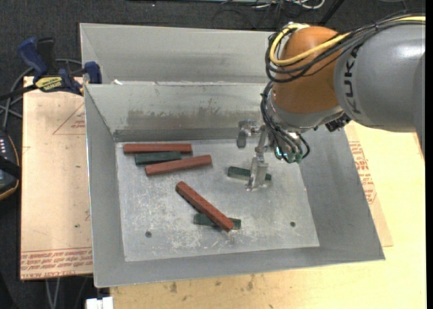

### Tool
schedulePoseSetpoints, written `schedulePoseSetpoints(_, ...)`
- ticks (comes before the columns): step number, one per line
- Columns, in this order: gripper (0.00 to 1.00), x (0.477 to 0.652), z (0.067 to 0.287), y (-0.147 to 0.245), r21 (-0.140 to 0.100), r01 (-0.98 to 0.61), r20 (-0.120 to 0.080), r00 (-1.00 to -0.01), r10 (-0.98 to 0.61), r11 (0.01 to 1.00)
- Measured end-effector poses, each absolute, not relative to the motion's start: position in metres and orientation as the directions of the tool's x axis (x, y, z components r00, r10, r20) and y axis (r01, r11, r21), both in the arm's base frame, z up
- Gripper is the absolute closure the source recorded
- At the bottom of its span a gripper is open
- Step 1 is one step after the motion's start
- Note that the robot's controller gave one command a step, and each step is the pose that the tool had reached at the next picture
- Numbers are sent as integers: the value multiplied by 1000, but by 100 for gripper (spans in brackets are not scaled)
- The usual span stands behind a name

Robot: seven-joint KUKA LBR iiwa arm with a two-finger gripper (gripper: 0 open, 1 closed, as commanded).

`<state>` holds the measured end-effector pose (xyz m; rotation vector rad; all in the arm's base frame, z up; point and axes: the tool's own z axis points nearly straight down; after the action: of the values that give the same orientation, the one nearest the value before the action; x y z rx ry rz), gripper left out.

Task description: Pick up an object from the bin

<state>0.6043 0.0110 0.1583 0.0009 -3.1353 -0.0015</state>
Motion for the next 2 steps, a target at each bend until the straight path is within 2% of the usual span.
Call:
schedulePoseSetpoints(1,0,611,77,-36,-1,-24,6,-1000,-24,1000)
schedulePoseSetpoints(2,100,613,82,-33,1,-27,-1,-1000,-27,1000)
